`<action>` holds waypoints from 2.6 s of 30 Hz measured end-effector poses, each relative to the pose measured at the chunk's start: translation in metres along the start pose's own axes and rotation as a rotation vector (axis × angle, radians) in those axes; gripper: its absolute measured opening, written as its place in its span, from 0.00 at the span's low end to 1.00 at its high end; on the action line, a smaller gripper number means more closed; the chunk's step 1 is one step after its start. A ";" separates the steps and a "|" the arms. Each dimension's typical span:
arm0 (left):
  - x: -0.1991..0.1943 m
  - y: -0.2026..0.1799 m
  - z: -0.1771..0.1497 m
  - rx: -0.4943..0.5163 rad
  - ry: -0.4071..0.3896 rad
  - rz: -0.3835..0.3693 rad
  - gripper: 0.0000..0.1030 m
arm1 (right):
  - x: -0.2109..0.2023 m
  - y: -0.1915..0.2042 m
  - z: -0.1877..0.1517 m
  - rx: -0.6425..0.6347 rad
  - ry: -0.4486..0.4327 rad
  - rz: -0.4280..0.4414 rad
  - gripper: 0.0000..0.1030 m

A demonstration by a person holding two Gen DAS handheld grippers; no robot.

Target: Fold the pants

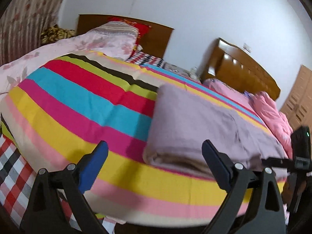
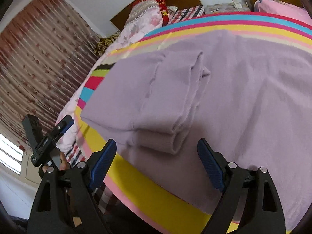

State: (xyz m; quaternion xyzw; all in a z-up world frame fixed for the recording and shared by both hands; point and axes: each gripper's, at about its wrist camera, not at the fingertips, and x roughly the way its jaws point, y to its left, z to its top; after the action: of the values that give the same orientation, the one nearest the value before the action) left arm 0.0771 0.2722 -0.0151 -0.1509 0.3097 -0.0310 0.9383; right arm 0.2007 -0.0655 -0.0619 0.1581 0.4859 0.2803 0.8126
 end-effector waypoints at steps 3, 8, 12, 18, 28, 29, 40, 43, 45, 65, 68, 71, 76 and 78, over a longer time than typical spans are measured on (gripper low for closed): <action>0.006 -0.002 0.009 0.031 0.002 0.043 0.94 | -0.016 -0.013 -0.005 0.011 0.039 -0.008 0.81; 0.009 -0.015 -0.004 0.111 0.016 0.046 0.94 | -0.022 0.010 -0.017 -0.140 0.116 -0.089 0.82; 0.011 -0.018 -0.029 0.164 0.051 0.063 0.94 | -0.012 0.010 -0.004 -0.107 0.129 -0.032 0.88; 0.005 -0.014 -0.045 0.166 0.069 0.055 0.94 | -0.003 -0.010 0.018 0.078 0.082 0.080 0.86; 0.005 -0.014 -0.047 0.147 0.057 0.034 0.94 | -0.019 -0.046 0.009 0.178 0.009 0.091 0.21; 0.004 -0.015 -0.046 0.151 0.057 0.032 0.94 | -0.024 -0.043 0.009 0.162 -0.020 0.100 0.17; 0.011 -0.033 -0.025 0.181 0.039 0.005 0.95 | -0.088 0.045 0.071 -0.070 -0.252 0.160 0.14; 0.018 -0.036 -0.016 0.184 0.038 0.010 0.95 | -0.107 0.073 0.092 -0.124 -0.306 0.181 0.13; 0.027 -0.034 -0.011 0.182 0.041 0.038 0.95 | -0.120 0.090 0.104 -0.162 -0.337 0.185 0.13; 0.032 0.041 -0.016 0.109 0.098 0.277 0.99 | -0.106 0.005 0.042 -0.034 -0.243 0.007 0.03; 0.031 0.049 -0.020 0.086 0.100 0.243 0.99 | -0.071 -0.034 -0.001 0.024 -0.071 -0.073 0.06; 0.030 0.048 -0.021 0.088 0.095 0.248 0.99 | -0.074 -0.044 -0.021 0.048 -0.080 -0.039 0.10; 0.031 0.041 -0.021 0.099 0.090 0.272 0.99 | -0.087 -0.027 -0.010 0.042 -0.081 0.083 0.85; 0.030 0.037 -0.022 0.107 0.089 0.281 0.99 | -0.071 -0.013 0.000 -0.015 0.021 0.039 0.85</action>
State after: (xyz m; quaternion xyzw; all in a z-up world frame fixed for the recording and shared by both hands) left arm 0.0870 0.2974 -0.0601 -0.0546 0.3667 0.0775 0.9255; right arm 0.1783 -0.1193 -0.0189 0.1586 0.4891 0.3014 0.8030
